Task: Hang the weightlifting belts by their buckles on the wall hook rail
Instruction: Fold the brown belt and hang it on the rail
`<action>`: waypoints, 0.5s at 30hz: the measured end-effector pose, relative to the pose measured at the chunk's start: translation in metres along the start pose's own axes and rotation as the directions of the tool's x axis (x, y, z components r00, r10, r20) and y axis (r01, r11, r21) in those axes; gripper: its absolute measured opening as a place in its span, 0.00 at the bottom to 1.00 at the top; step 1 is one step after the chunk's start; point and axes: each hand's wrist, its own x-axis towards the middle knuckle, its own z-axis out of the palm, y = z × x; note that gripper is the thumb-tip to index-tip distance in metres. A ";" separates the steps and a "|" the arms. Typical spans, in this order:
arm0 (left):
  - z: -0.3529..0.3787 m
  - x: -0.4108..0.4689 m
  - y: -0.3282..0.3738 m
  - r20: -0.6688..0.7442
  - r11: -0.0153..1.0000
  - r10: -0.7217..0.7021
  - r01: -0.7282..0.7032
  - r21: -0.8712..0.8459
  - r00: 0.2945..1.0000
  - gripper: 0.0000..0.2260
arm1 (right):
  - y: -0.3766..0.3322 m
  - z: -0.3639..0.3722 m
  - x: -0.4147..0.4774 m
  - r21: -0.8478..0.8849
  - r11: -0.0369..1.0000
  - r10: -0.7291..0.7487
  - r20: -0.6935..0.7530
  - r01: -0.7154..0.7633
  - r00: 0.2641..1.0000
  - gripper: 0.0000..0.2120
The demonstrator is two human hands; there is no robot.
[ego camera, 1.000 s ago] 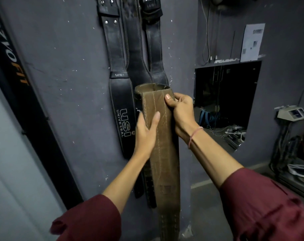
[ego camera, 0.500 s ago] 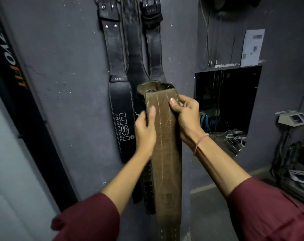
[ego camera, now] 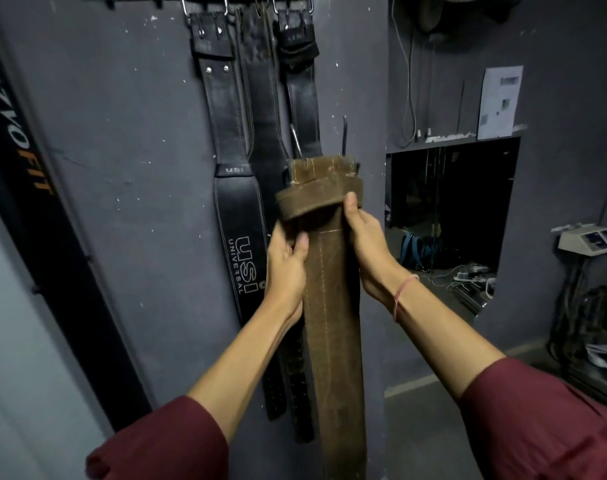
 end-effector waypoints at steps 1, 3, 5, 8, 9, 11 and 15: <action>0.000 -0.001 0.004 0.019 0.999 -0.026 0.026 -0.041 0.999 0.20 | 0.003 0.000 0.000 0.022 0.998 -0.057 -0.023 0.057 0.998 0.22; 0.000 -0.004 0.012 0.080 0.983 -0.097 0.108 -0.147 0.992 0.17 | 0.012 0.000 0.000 0.030 0.991 -0.132 -0.072 0.134 0.989 0.17; -0.002 -0.003 0.017 0.107 0.961 -0.156 0.176 -0.214 0.982 0.11 | 0.019 -0.002 0.001 0.026 0.988 -0.152 -0.109 0.155 0.982 0.14; -0.007 0.009 0.026 0.045 0.956 -0.239 0.243 -0.162 0.970 0.29 | 0.020 -0.001 -0.001 0.028 0.984 -0.174 -0.108 0.178 0.979 0.13; -0.007 0.013 0.031 0.044 0.965 -0.237 0.240 -0.106 0.971 0.34 | 0.019 0.000 0.000 0.026 0.983 -0.179 -0.105 0.182 0.978 0.13; -0.005 0.018 0.039 0.072 0.985 -0.164 0.160 0.060 0.984 0.28 | 0.018 0.001 0.002 0.011 0.983 -0.183 -0.105 0.185 0.977 0.13; 0.004 0.031 0.039 -0.044 0.996 -0.092 0.093 0.008 0.995 0.16 | 0.017 0.003 0.002 -0.022 0.981 -0.194 -0.049 0.193 0.980 0.14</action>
